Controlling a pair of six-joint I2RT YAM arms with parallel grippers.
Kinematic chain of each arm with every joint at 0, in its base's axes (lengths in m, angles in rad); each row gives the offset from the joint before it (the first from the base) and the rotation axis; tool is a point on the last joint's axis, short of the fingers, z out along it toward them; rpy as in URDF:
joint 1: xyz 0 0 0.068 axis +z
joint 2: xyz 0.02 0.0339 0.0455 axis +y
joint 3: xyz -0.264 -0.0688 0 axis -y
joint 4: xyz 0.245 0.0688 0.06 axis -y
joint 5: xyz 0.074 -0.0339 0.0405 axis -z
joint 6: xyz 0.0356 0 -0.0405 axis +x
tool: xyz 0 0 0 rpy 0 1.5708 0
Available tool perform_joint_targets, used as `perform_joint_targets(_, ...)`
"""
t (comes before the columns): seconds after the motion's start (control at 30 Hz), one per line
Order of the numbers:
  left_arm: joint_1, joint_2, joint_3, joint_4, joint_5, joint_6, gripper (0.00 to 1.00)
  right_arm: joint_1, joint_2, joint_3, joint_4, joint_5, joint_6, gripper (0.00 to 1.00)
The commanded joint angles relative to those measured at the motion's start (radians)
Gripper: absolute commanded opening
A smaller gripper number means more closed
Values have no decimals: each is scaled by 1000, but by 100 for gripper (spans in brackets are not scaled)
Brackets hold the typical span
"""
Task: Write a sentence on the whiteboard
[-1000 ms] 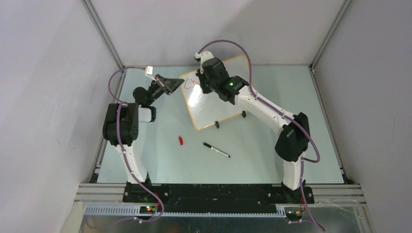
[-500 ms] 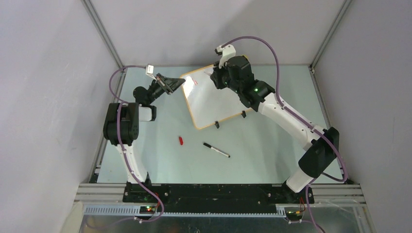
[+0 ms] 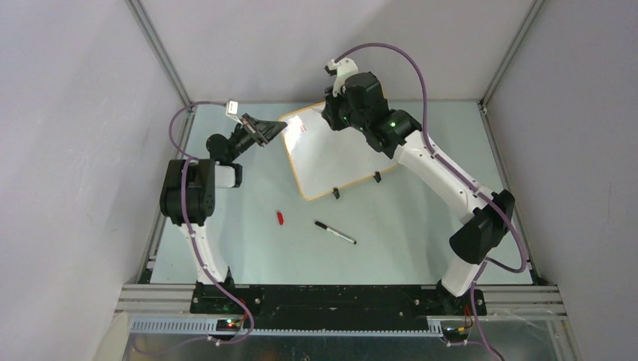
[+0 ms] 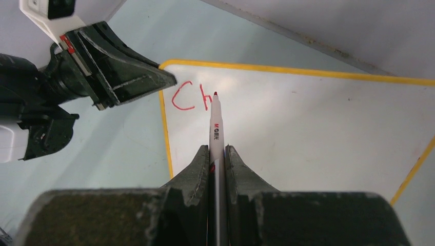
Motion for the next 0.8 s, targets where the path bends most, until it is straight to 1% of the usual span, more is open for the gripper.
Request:
perform_joint_targets(0.0, -21, -29, -7, 28, 37, 68, 0, -3, 35, 126, -93, -34, 3, 0)
perform_joint_targets(0.03, -21, -32, -9, 24, 32, 73, 0, -3, 39, 130, -92, -60, 10, 0)
perform_joint_targets(0.13, -20, -45, -18, -1, 25, 104, 0, -4, 82, 164, -115, -74, 15, 0)
perform_joint_targets(0.2, -20, -54, -22, -21, 17, 125, 0, -5, 119, 243, -153, -74, 15, 0)
perform_joint_targets(0.27, -21, -59, -27, -22, 11, 134, 0, -6, 137, 278, -169, -74, 2, 0)
perform_joint_targets(0.4, -22, -60, -30, -4, 4, 136, 0, -20, 133, 278, -168, -73, 4, 0)
perform_joint_targets(0.47, -22, -57, -31, -2, -1, 140, 0, -45, 162, 308, -220, -161, 28, 0)
perform_joint_targets(0.5, -22, -55, -33, 4, -2, 140, 0, -66, 179, 308, -231, -225, 34, 0)
perform_joint_targets(0.53, -21, -54, -35, 7, -5, 140, 0, -72, 182, 289, -229, -236, 47, 0)
perform_joint_targets(0.77, -22, -57, -35, -11, -6, 151, 0, -84, 144, 161, -128, -182, 43, 0)
